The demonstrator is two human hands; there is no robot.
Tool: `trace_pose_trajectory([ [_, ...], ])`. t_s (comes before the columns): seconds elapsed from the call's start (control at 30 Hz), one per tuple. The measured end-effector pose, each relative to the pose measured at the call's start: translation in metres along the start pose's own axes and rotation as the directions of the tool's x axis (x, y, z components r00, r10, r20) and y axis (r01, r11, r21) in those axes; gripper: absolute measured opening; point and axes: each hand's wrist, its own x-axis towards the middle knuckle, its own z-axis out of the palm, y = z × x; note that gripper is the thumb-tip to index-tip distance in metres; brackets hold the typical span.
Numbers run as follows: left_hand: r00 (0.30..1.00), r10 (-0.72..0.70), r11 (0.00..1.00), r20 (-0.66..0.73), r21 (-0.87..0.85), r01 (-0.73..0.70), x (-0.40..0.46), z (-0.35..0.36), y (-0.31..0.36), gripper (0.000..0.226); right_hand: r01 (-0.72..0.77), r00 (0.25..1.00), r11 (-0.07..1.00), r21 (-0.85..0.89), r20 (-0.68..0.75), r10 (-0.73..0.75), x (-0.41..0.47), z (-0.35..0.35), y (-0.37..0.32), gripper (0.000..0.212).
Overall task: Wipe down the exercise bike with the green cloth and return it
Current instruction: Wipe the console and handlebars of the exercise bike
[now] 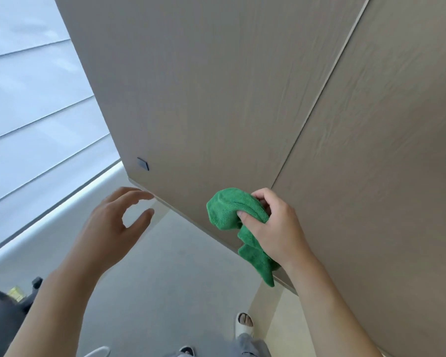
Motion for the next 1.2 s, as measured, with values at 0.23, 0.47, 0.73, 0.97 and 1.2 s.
trace_pose_trajectory([
  [0.23, 0.960, -0.217, 0.971, -0.176, 0.060, 0.230, 0.028, 0.004, -0.012, 0.038, 0.132, 0.965, 0.991, 0.031, 0.225, -0.136, 0.121, 0.023, -0.002, 0.019],
  [0.47, 0.814, -0.431, 0.878, -0.389, 0.028, 0.478, 0.015, -0.003, 0.004, 0.028, 0.309, 0.836, 0.943, 0.124, 0.437, -0.331, 0.208, 0.065, -0.028, 0.019],
  [0.73, 0.562, -0.601, 0.709, -0.568, -0.054, 0.703, -0.058, -0.027, 0.003, 0.026, 0.398, 0.650, 0.887, 0.235, 0.609, -0.454, 0.223, 0.158, -0.078, 0.019],
  [0.97, 0.440, -0.598, 0.650, -0.670, -0.083, 0.756, -0.099, -0.076, -0.038, 0.024, 0.441, 0.514, 0.834, 0.331, 0.668, -0.538, 0.204, 0.254, -0.147, 0.022],
  [1.2, 0.358, -0.550, 0.603, -0.755, -0.062, 0.795, -0.144, -0.172, -0.100, 0.025, 0.493, 0.413, 0.778, 0.390, 0.682, -0.603, 0.173, 0.346, -0.237, 0.037],
])
